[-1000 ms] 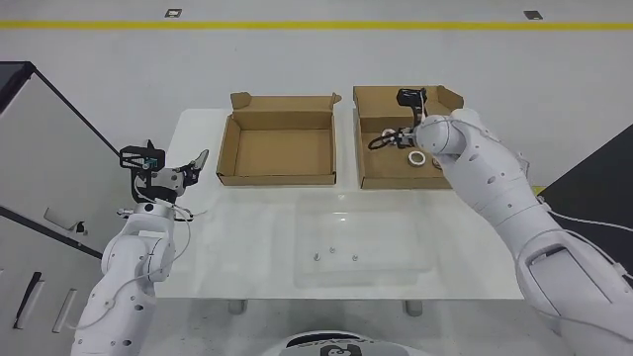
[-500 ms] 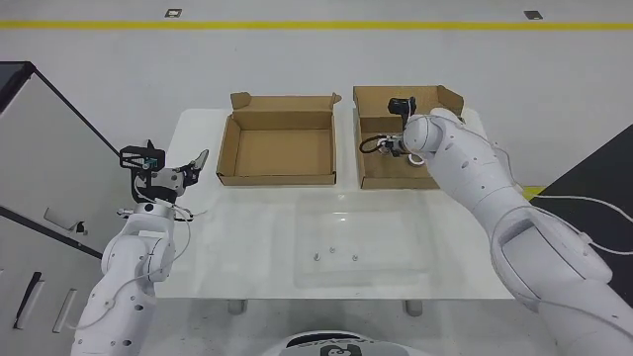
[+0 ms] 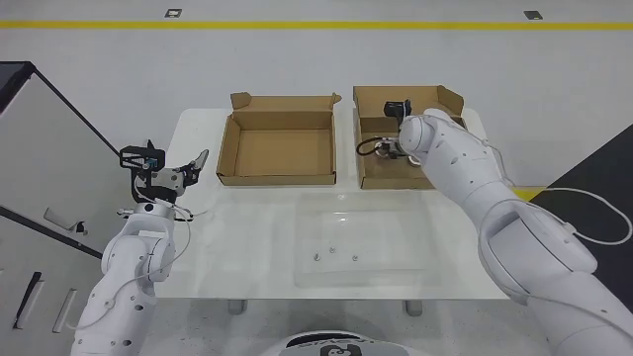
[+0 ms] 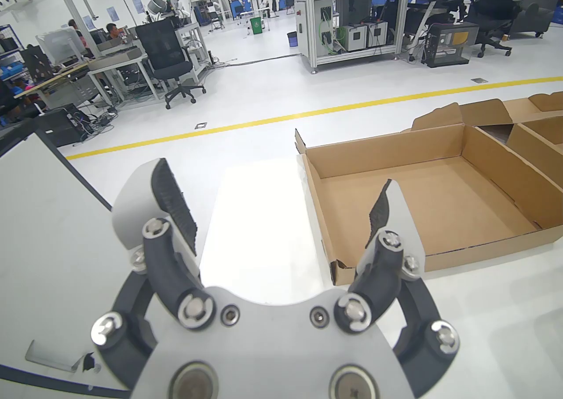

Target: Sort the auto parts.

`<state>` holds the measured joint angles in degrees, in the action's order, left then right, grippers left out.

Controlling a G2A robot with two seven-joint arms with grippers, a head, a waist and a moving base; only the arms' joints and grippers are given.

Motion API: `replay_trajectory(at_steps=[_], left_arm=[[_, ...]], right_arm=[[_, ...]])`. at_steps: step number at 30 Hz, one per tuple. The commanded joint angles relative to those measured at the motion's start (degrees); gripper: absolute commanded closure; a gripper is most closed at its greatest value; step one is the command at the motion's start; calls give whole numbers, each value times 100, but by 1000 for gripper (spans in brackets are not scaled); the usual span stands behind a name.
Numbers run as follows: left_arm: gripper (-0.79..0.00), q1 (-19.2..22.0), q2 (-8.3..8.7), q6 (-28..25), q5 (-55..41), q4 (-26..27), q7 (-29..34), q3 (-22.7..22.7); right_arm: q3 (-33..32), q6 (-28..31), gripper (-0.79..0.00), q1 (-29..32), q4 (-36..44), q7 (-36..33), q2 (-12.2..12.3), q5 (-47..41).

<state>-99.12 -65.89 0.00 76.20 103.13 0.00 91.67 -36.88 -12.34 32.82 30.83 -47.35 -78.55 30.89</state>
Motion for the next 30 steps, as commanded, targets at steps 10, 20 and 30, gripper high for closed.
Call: replay_trajectory(at_steps=[10,20,30], left_arm=[[-785,0,0,0,0,0,0,0],[-785,0,0,0,0,0,0,0],[-785,0,0,0,0,0,0,0]], right_arm=[[-160,208,-382,-27,-35,237,-41,-13],[-825,536,-785,348,1051,425,388,121],[-2668,986,-785,2281,4511,-44,1266,391]])
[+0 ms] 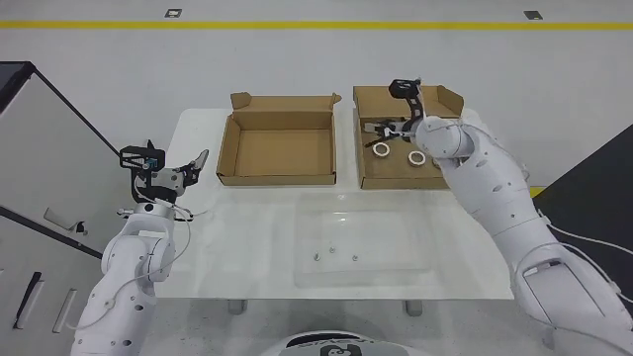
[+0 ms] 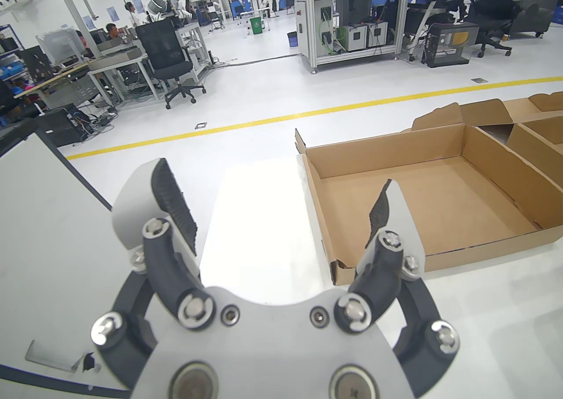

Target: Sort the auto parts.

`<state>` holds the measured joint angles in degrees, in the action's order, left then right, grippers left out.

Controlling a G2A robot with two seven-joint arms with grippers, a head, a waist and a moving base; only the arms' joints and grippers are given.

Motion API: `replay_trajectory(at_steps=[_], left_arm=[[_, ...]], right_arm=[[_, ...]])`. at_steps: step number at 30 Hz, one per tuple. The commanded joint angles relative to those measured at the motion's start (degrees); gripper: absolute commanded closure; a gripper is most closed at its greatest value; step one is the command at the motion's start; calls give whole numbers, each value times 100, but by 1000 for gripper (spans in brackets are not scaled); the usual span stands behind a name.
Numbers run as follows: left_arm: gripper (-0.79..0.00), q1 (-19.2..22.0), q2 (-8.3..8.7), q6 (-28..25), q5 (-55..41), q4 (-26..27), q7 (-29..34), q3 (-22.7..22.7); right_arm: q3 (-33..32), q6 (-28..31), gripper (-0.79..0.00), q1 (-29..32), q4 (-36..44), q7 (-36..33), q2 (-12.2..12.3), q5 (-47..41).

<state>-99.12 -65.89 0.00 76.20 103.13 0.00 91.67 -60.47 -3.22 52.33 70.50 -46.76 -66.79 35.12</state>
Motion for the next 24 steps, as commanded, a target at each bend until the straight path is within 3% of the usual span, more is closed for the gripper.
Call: replay_trajectory(at_steps=[1,4,8,18,24], left_arm=[[-785,0,0,0,0,0,0,0],[-785,0,0,0,0,0,0,0],[-785,0,0,0,0,0,0,0],[-785,0,0,0,0,0,0,0],[-785,0,0,0,0,0,0,0]], right_arm=[[-525,151,-785,550,852,-180,153,-82],[-1108,545,-785,1064,1455,-500,299,-440],[-1806,1286,-785,1438,1644,-1071,435,-1348],[-2956,2839,-785,1717,732,-2906,683,-3936],[-2894,2690,-785,1687,306,-3386,830,-5375]])
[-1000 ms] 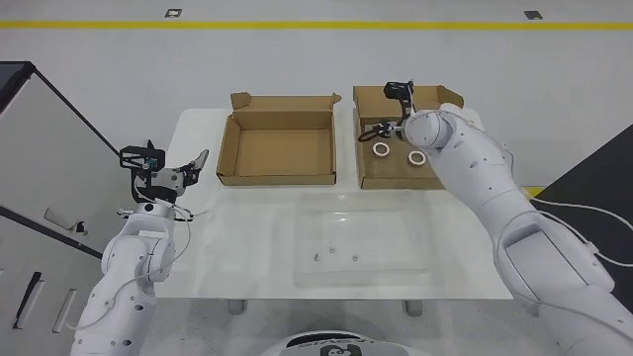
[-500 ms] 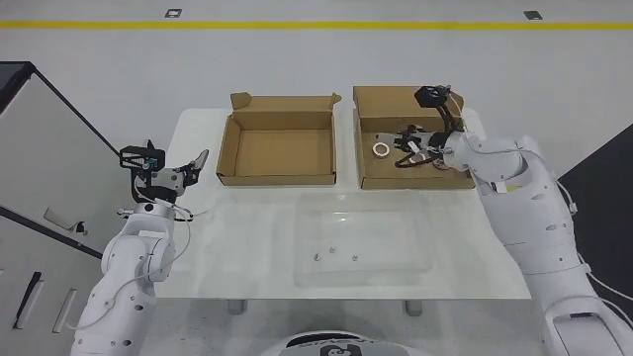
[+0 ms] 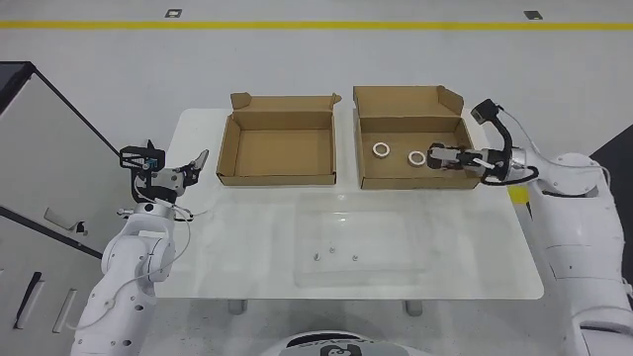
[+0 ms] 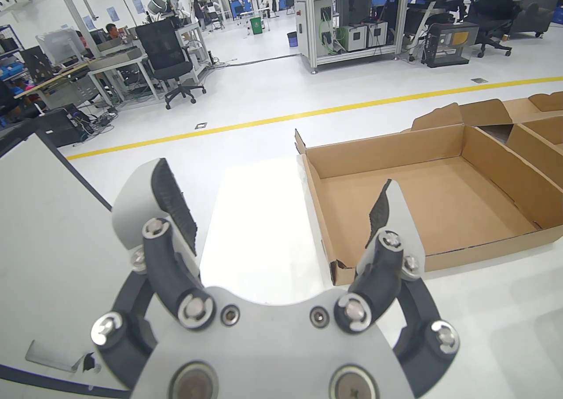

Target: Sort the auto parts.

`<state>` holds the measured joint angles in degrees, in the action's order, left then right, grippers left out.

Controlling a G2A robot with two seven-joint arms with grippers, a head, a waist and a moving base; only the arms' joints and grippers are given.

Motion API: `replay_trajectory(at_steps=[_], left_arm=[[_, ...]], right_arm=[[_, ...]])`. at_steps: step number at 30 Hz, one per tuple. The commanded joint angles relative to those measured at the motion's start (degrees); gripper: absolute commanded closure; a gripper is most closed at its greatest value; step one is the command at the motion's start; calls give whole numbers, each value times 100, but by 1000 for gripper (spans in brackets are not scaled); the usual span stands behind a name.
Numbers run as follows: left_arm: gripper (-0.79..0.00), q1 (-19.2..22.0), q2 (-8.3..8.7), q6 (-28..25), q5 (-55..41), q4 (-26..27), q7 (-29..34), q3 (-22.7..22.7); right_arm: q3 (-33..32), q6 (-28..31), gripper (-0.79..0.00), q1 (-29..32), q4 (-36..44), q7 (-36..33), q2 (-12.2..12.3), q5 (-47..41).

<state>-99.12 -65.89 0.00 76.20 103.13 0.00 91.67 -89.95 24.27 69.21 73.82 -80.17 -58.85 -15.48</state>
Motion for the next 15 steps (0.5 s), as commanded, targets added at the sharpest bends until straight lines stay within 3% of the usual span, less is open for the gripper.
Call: replay_trajectory(at_steps=[1,15], left_arm=[[-785,0,0,0,0,0,0,0],[-785,0,0,0,0,0,0,0]], right_arm=[[105,-109,-785,-3,-36,-97,69,-579],[144,-145,-785,-5,-54,-134,106,-792]])
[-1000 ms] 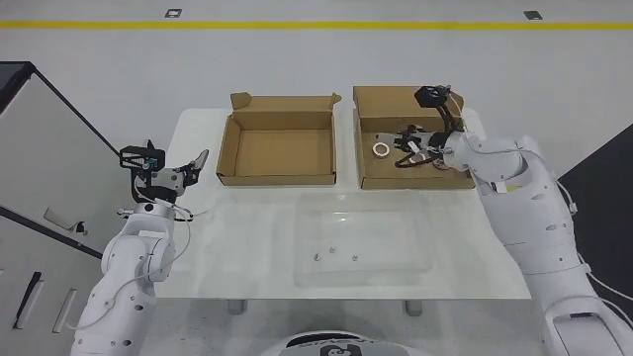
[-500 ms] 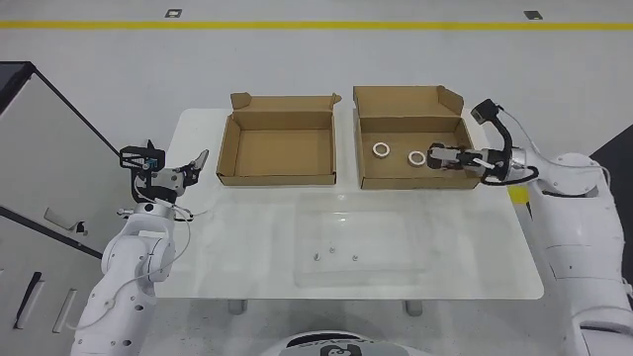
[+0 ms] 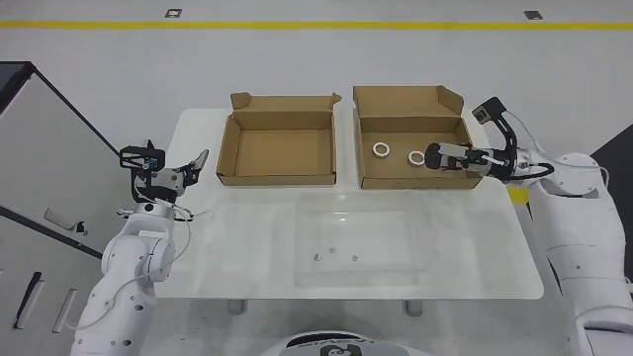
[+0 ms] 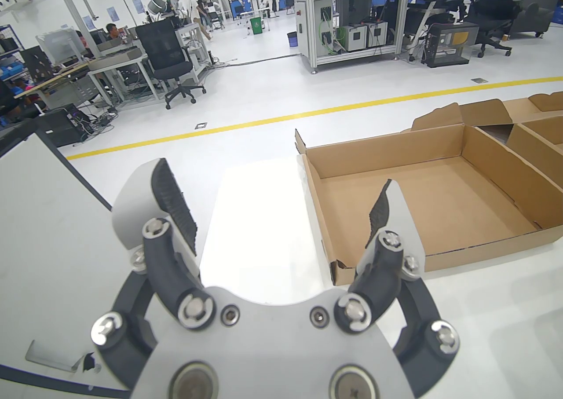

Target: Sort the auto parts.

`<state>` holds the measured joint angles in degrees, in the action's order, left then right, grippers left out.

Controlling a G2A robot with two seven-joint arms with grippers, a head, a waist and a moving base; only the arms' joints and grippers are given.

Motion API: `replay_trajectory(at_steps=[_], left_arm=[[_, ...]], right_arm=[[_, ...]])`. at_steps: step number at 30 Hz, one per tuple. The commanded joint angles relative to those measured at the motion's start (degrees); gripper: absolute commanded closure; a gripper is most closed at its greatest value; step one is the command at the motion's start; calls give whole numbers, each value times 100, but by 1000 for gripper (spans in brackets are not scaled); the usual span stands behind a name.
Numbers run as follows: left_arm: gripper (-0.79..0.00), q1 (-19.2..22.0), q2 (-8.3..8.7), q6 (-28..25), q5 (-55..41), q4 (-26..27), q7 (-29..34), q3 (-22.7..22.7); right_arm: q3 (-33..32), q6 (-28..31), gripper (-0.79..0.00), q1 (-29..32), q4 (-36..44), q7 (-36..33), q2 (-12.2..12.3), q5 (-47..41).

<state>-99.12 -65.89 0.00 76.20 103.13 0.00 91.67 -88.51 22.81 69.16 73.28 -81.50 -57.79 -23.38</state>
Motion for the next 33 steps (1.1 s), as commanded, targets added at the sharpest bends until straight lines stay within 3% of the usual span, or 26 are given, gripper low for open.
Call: replay_trajectory(at_steps=[1,8,13,23,33], left_arm=[[-785,0,0,0,0,0,0,0],[-785,35,4,-39,115,87,60,-23],[-785,-12,14,-401,362,959,452,-167],[-785,131,44,-1383,448,2380,2636,-677],[-785,1051,-3,-2025,486,2804,5081,-2017]], right_arm=[[0,0,-785,0,0,0,0,-2],[0,0,-785,0,0,0,0,-2],[0,0,-785,0,0,0,0,-2],[0,0,-785,0,0,0,0,-2],[0,0,-785,0,0,0,0,-2]])
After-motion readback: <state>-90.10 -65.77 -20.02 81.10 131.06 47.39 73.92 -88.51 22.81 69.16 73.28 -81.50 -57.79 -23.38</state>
